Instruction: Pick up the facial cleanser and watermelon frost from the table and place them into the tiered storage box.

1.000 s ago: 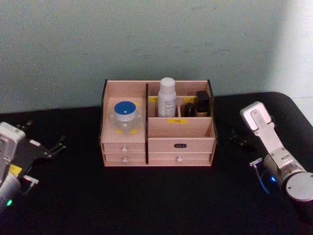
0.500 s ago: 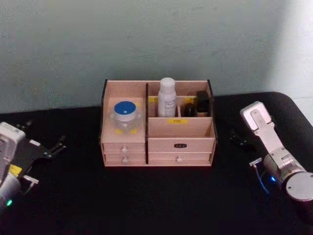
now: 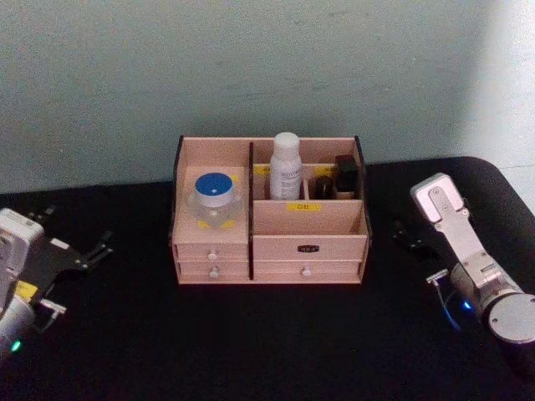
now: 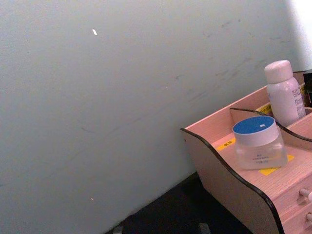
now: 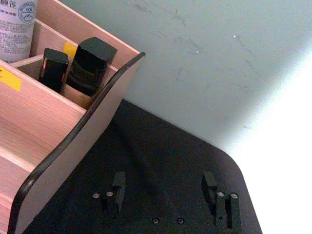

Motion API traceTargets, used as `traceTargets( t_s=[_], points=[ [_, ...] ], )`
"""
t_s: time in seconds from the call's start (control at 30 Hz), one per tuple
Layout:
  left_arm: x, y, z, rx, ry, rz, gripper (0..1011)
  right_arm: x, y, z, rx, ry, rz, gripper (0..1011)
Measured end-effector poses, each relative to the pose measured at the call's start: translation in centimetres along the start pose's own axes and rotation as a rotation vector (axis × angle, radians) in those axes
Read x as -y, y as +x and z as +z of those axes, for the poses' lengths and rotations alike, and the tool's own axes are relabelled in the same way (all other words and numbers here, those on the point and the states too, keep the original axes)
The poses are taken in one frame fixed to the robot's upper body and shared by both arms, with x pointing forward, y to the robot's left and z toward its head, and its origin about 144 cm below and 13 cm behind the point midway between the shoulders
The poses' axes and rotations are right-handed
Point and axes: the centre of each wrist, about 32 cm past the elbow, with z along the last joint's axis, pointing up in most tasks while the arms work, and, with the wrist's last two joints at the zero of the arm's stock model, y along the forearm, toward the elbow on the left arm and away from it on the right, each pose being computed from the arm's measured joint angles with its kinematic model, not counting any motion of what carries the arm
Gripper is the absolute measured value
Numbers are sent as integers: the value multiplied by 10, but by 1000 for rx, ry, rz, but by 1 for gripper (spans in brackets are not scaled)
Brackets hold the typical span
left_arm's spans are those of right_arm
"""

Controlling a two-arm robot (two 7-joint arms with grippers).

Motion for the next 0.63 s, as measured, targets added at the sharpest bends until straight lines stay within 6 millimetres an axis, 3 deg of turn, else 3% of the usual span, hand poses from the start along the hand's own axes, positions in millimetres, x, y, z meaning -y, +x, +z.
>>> traceTargets(
  t_s=[0.63],
  points=[
    [0, 0, 0, 0, 0, 0, 1001, 0, 0, 0, 0, 0, 0, 1002]
  ],
)
